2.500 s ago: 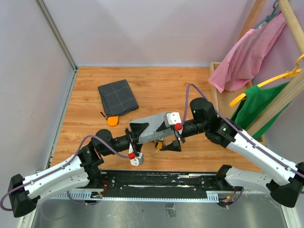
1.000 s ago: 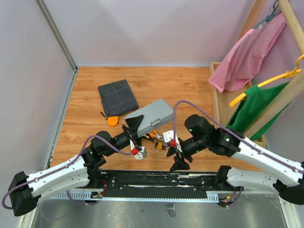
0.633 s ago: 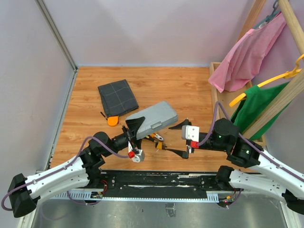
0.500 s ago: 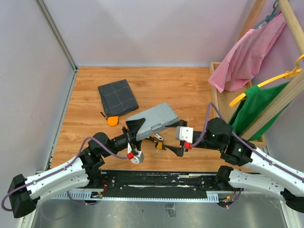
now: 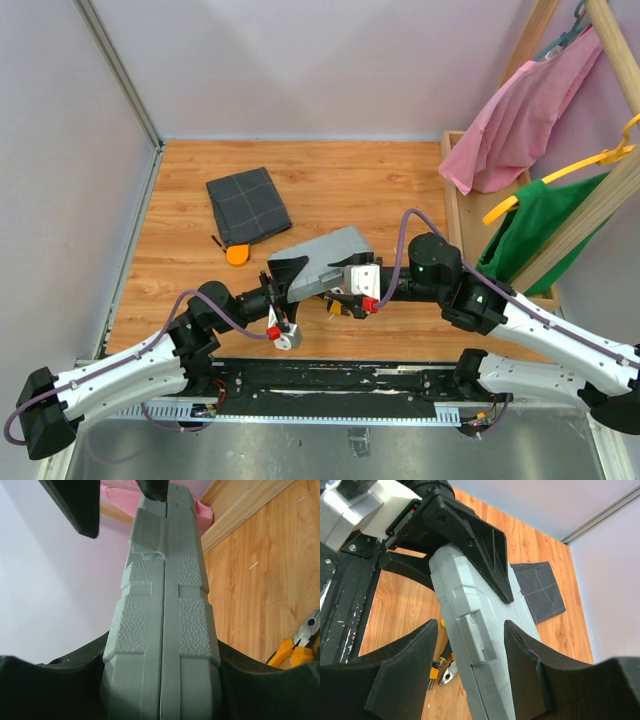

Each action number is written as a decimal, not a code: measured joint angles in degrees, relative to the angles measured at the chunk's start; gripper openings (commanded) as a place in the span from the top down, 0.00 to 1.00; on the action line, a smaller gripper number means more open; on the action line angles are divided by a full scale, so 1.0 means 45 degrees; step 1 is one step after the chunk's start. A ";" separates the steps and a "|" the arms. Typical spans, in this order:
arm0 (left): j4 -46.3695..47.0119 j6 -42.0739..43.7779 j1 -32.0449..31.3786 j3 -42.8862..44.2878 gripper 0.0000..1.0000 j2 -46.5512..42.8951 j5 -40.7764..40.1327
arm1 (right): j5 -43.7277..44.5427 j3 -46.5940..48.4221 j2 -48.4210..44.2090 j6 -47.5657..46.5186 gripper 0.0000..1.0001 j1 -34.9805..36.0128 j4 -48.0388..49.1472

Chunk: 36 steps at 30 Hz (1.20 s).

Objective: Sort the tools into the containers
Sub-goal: Open the storage box at the center of the board.

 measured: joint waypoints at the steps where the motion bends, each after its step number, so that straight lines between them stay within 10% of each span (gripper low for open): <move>1: 0.0000 0.0000 0.0000 0.0000 1.00 -0.0015 0.0010 | -0.0029 0.0044 0.0087 -0.0034 0.44 0.0000 -0.0053; 36: -0.0563 -0.0087 -0.0024 -0.0185 1.00 -0.0209 0.0097 | -0.0549 0.1171 0.1467 -0.0272 0.69 0.0000 -0.2841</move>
